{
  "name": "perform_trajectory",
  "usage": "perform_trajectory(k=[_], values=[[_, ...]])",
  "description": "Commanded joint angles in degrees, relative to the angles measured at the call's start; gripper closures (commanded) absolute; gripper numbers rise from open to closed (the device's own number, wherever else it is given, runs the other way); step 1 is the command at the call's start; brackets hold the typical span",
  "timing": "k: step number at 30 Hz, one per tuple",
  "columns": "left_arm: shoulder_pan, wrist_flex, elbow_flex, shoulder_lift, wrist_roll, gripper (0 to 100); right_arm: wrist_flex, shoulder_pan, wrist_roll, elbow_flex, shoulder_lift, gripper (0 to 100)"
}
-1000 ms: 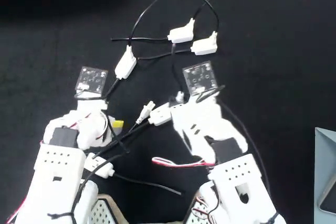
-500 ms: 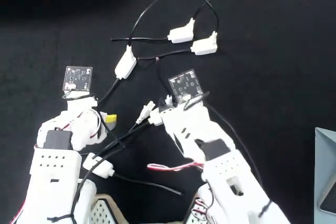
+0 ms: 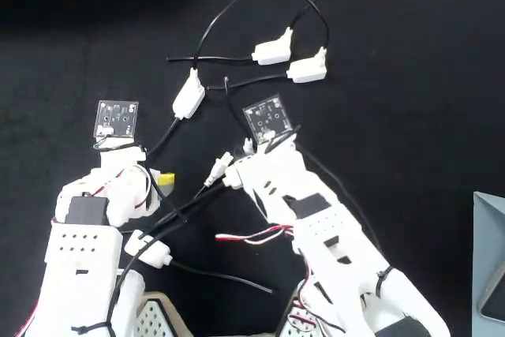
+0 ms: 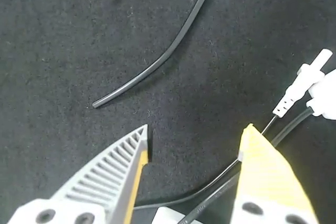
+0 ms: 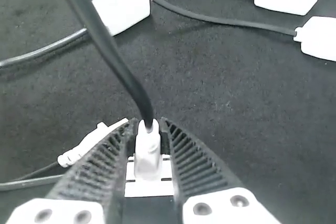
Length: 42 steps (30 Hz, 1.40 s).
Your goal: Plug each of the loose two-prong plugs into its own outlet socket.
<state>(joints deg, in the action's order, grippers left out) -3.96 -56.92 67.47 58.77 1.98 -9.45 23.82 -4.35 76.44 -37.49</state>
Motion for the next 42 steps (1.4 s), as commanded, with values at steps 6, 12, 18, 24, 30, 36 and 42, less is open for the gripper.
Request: perform_trajectory(k=[6,12,18,24,30,36,42], values=[[-0.40,0.53,-0.22,0.88,-0.35,73,1.93,-3.34,-1.58,1.45,0.13,98.6],[-0.40,0.53,-0.22,0.88,-0.35,73,2.02,-3.34,-1.49,1.80,0.22,98.6],[-0.40,0.53,-0.22,0.88,-0.35,73,2.02,-3.34,-1.49,1.71,0.22,98.6],[-0.40,0.44,-0.22,0.88,-0.35,73,6.15,-3.34,-1.49,1.36,4.18,98.6],[-0.40,0.44,-0.22,0.88,-0.35,73,11.08,-3.43,-1.58,1.36,9.71,98.7],[-0.40,0.44,-0.22,0.88,-0.35,73,8.26,-3.43,-1.85,1.89,8.84,98.7],[-0.40,0.44,-0.22,0.88,-0.35,73,2.73,-3.34,-1.58,1.27,8.75,98.7]])
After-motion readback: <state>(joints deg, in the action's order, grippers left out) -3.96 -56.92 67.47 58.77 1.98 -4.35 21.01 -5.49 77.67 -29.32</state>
